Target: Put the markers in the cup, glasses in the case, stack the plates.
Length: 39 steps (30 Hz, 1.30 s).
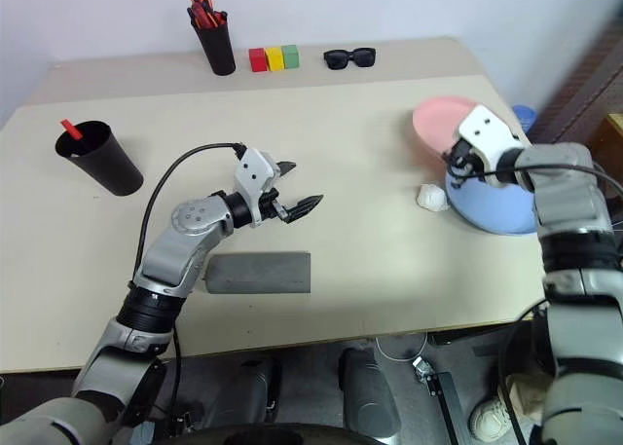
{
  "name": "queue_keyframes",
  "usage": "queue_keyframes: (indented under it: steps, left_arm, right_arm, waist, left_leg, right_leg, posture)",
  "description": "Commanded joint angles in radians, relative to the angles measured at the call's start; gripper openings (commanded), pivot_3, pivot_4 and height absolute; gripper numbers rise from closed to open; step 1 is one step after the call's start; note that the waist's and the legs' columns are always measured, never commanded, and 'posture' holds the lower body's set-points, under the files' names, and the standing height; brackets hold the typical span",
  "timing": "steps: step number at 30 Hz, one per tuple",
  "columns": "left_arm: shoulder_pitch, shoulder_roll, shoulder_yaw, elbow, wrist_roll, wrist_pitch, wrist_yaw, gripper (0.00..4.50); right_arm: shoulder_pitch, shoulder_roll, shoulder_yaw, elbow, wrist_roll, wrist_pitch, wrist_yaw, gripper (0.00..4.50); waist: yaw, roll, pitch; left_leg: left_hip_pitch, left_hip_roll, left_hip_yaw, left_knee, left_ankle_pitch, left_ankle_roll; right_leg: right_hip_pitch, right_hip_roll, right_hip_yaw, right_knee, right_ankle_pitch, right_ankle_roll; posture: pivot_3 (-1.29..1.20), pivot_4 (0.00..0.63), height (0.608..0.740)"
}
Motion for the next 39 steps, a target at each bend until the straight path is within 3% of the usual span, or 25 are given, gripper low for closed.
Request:
queue_keyframes:
  steps: [1, 8, 16, 20, 26, 27, 39]
  left_arm:
    - [-0.026, -0.006, -0.004, 0.004, 0.0, -0.041, -0.014, 4.5]
    - [-0.039, -0.006, 0.0, 0.026, -0.002, -0.059, -0.029, 4.5]
    - [-0.027, 0.001, -0.002, 0.019, 0.0, -0.058, -0.037, 4.5]
    - [-0.022, 0.002, -0.002, 0.011, 0.0, -0.054, -0.034, 4.5]
    - [-0.011, 0.001, -0.005, 0.0, 0.001, -0.048, -0.029, 4.5]
    - [-0.01, 0.001, -0.006, 0.0, 0.002, -0.047, -0.028, 4.5]
    - [0.027, 0.008, -0.003, -0.055, 0.002, -0.021, -0.004, 4.5]
  right_arm:
    - [0.063, -0.056, -0.088, -0.171, 0.047, 0.108, -0.01, 0.02]
    - [0.184, -0.081, -0.156, -0.254, 0.061, 0.17, -0.07, 0.02]
    - [0.17, -0.069, -0.171, -0.273, 0.103, 0.155, -0.092, 0.02]
    - [0.156, -0.087, -0.169, -0.324, 0.138, 0.179, -0.067, 1.27]
    - [0.115, -0.07, -0.105, -0.318, 0.146, 0.189, -0.043, 4.2]
    - [0.095, -0.067, -0.084, -0.291, 0.132, 0.173, -0.043, 4.45]
    - [-0.281, -0.018, 0.198, 0.351, -0.089, -0.21, 0.087, 4.45]
  waist:
    - [-0.002, 0.0, 0.0]
    - [-0.005, 0.0, 0.0]
    - [-0.005, 0.0, 0.0]
    - [-0.004, 0.0, 0.0]
    - [-0.004, 0.0, 0.0]
    - [-0.006, 0.0, 0.0]
    - [-0.006, 0.0, 0.0]
  left_leg:
    - [0.0, 0.0, 0.0, 0.0, 0.0, 0.0]
    - [0.0, 0.0, 0.0, 0.0, 0.0, 0.0]
    - [0.0, 0.0, 0.0, 0.0, 0.0, 0.0]
    - [0.0, 0.0, 0.0, 0.0, 0.0, 0.0]
    - [0.0, 0.0, 0.0, 0.001, 0.0, 0.0]
    - [0.0, 0.0, 0.0, 0.001, 0.0, 0.0]
    - [0.0, 0.0, 0.001, 0.0, 0.0, 0.0]
  right_leg:
    - [0.0, 0.0, 0.0, 0.0, 0.0, 0.0]
    - [0.0, 0.0, 0.0, 0.0, 0.0, 0.0]
    - [0.0, 0.0, 0.0, 0.0, 0.0, 0.0]
    - [0.0, 0.0, 0.0, 0.0, 0.0, 0.0]
    - [0.0, 0.0, 0.0, 0.0, 0.0, 0.0]
    - [0.0, 0.0, 0.0, 0.0, 0.0, 0.0]
    - [0.0, 0.0, 0.0, -0.001, 0.0, 0.0]
  posture:
    - [0.0, 0.15, 0.74]
    - [0.0, 0.15, 0.74]
    - [0.0, 0.15, 0.74]
    - [0.0, 0.15, 0.74]
    - [0.0, 0.15, 0.74]
    - [0.0, 0.15, 0.74]
    - [0.0, 0.15, 0.74]
